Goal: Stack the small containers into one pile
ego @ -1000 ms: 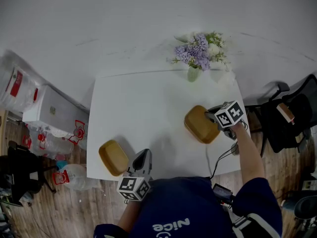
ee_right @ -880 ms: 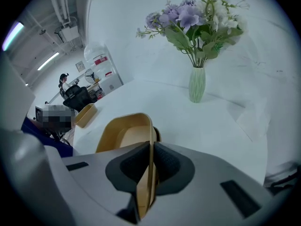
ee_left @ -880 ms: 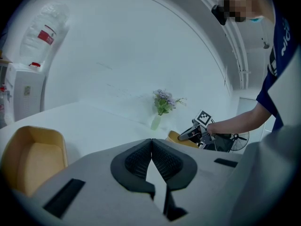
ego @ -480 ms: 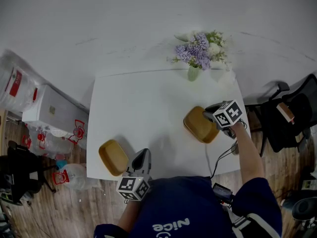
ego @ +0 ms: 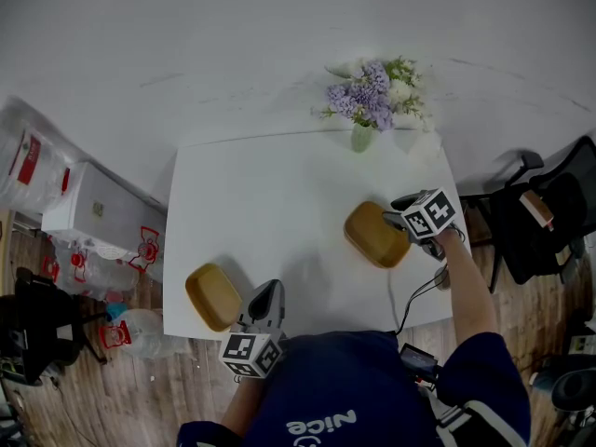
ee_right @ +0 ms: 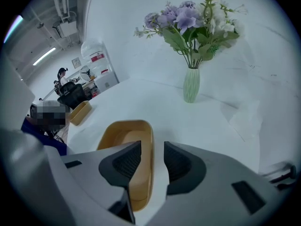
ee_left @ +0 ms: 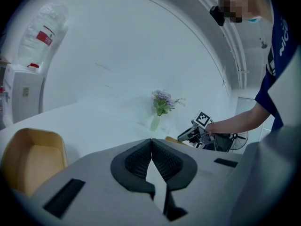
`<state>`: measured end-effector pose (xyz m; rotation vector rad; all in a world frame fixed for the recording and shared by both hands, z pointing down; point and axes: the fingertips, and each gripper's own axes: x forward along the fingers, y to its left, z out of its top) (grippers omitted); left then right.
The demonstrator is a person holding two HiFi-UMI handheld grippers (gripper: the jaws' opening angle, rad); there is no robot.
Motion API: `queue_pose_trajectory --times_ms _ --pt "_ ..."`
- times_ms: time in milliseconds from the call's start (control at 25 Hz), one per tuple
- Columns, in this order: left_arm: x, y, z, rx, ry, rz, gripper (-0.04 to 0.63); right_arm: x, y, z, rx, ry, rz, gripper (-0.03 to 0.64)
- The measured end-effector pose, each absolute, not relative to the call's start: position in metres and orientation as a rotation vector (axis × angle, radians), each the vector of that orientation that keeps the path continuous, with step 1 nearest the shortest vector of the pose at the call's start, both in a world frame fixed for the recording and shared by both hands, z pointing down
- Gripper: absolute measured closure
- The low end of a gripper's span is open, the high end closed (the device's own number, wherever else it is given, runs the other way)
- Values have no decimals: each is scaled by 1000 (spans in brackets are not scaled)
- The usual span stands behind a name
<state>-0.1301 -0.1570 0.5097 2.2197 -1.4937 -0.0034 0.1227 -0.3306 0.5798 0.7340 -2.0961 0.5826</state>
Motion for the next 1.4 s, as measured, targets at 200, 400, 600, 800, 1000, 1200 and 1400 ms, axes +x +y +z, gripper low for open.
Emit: queue_pose_trajectory --times_ms 200,400,600,800,1000,1200,1400 --pt "-130 -157 511 2208 -1501 -4 575 124 -327 596 707 -2064 632 463" --pt "-130 -155 511 2198 -1514 -5 575 128 -323 613 695 -2016 662 465" --pt "-131 -151 512 2188 -1531 -1 575 129 -318 623 675 -1970 609 549" --pt "-132 -147 512 2179 -1546 0 575 127 -318 624 692 -1976 642 558" --pt "-134 -142 511 2167 -1565 -1 575 118 -317 612 693 -2052 702 560" --pt "-140 -135 508 2138 -1614 -15 575 108 -313 595 698 -2130 731 560" --pt "-142 -123 505 2120 -1656 -5 575 100 -311 574 745 -2151 708 560"
